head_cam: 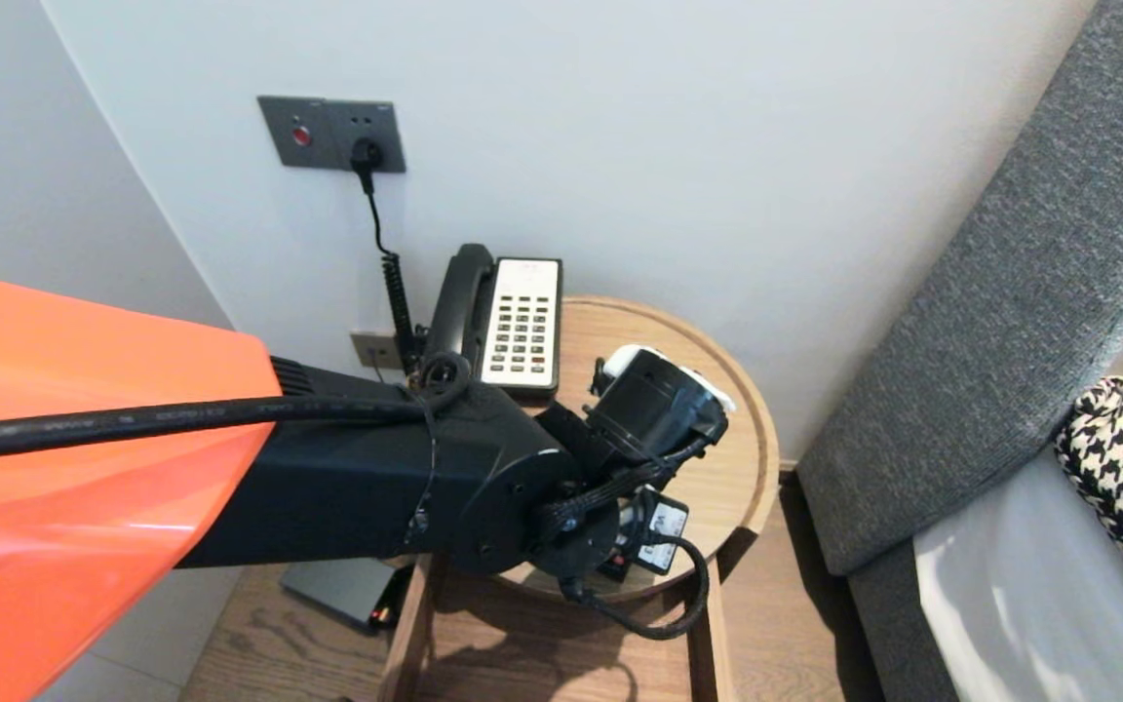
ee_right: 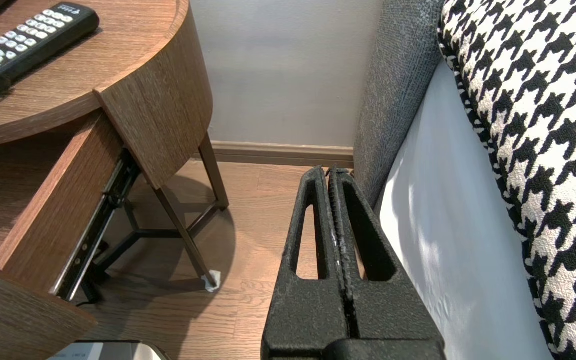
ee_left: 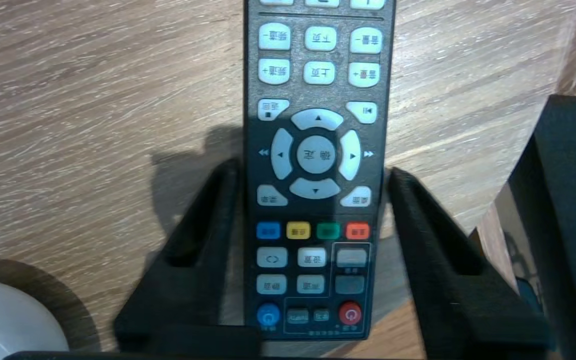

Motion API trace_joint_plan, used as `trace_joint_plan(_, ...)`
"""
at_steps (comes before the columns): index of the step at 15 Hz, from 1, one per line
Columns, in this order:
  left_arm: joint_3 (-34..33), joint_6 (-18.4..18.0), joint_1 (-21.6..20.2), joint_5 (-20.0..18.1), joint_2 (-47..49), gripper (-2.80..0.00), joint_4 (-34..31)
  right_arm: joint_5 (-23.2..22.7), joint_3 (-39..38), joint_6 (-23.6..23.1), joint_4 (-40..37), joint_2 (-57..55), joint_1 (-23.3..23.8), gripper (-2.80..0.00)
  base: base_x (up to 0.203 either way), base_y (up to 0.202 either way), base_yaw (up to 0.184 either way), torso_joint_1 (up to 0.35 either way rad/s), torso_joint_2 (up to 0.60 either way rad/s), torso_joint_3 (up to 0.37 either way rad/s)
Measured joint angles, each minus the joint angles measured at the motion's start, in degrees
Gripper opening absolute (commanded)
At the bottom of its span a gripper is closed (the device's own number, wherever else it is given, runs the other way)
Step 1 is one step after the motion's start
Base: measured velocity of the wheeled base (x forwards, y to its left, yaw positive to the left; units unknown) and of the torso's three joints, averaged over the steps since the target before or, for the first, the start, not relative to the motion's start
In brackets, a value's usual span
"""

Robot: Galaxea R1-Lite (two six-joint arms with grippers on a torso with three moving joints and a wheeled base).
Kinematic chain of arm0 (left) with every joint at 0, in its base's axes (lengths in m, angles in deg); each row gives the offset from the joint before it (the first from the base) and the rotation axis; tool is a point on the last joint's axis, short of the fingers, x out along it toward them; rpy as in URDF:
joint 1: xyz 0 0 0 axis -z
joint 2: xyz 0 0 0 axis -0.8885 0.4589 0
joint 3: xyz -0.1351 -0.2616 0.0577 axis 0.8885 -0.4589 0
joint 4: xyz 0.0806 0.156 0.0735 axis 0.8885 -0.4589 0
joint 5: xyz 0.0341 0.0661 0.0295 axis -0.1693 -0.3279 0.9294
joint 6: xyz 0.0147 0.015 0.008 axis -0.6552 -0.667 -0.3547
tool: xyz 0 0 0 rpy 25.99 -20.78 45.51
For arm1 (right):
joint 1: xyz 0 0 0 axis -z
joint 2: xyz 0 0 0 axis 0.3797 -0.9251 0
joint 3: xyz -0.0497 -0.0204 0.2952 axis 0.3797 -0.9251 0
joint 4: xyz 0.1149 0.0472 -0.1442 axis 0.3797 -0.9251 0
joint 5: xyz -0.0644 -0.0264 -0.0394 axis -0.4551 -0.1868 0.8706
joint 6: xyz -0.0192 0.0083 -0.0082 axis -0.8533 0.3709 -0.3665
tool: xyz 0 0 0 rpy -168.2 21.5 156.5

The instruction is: Take the remote control out of the drawer one by one and place them on the table

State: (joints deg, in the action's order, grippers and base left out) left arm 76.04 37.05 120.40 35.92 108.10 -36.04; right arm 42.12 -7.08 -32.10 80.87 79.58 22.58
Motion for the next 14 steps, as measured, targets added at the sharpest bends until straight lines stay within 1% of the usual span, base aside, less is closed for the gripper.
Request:
trace_joint_plan(5, 1.2, 0.0, 0.0, 0.2, -0.5, 0.0, 0.1, 0.0, 0.0, 0.0, 0.0, 0.0, 0.0, -2.8, 0.0, 0.0, 0.0, 0.0, 0.0, 0.0)
trace_joint_plan(9, 5.0, 0.0, -0.1, 0.5, -2.7, 0.0, -1.2, 0.0, 0.0, 0.0, 0.0, 0.0, 0.0, -2.8, 0.0, 0.0, 0.0, 0.0, 0.0, 0.0)
trace_joint_plan(10, 6.6, -0.1, -0.1, 0.5, -3.6, -2.8, -2.8, 0.0, 0.0, 0.0, 0.0, 0.0, 0.0, -2.8, 0.0, 0.0, 0.0, 0.0, 0.0, 0.0)
trace_joint_plan(12, 9.2, -0.1, -0.3, 0.5, -5.9, -2.8, -5.7, 0.0, 0.0, 0.0, 0.0, 0.0, 0.0, -2.8, 0.0, 0.0, 0.0, 0.0, 0.0, 0.0)
trace_joint_plan(14, 10.2, -0.3, -0.8, 0.4, -9.0, -2.8, -7.7, 0.0, 0.0, 0.0, 0.0, 0.0, 0.0, -2.8, 0.0, 0.0, 0.0, 0.0, 0.0, 0.0)
